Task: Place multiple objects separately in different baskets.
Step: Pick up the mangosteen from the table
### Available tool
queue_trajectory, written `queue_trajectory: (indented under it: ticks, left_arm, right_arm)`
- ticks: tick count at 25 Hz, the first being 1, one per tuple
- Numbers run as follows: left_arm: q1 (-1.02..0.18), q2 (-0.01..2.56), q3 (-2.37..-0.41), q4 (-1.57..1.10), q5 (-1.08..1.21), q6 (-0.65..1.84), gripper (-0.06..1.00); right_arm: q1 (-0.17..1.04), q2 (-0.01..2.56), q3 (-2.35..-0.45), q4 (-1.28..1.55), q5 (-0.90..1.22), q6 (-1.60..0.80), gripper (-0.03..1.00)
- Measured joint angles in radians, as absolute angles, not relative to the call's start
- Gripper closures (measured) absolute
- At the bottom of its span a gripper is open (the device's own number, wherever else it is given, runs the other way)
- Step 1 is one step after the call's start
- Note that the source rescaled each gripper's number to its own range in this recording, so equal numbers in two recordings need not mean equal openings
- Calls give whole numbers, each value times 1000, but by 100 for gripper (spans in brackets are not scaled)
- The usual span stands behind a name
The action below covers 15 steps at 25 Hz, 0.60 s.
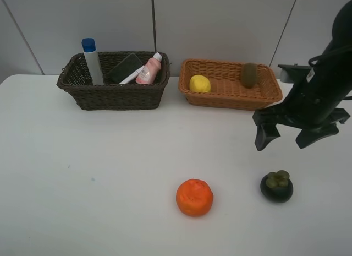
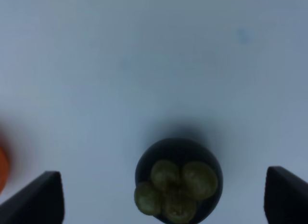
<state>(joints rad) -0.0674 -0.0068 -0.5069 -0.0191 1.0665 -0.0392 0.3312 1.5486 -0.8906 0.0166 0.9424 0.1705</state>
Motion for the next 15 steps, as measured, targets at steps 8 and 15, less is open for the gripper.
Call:
queue_trajectory:
  ticks: [8, 15]
  left_arm:
    - [-67, -7, -507, -19, 1067, -39, -4]
    - [-67, -7, -507, -19, 1067, -39, -4]
  right_arm:
    - [331, 1547, -713, 33, 800, 171, -2]
    - [331, 1559, -686, 69, 736, 171, -2]
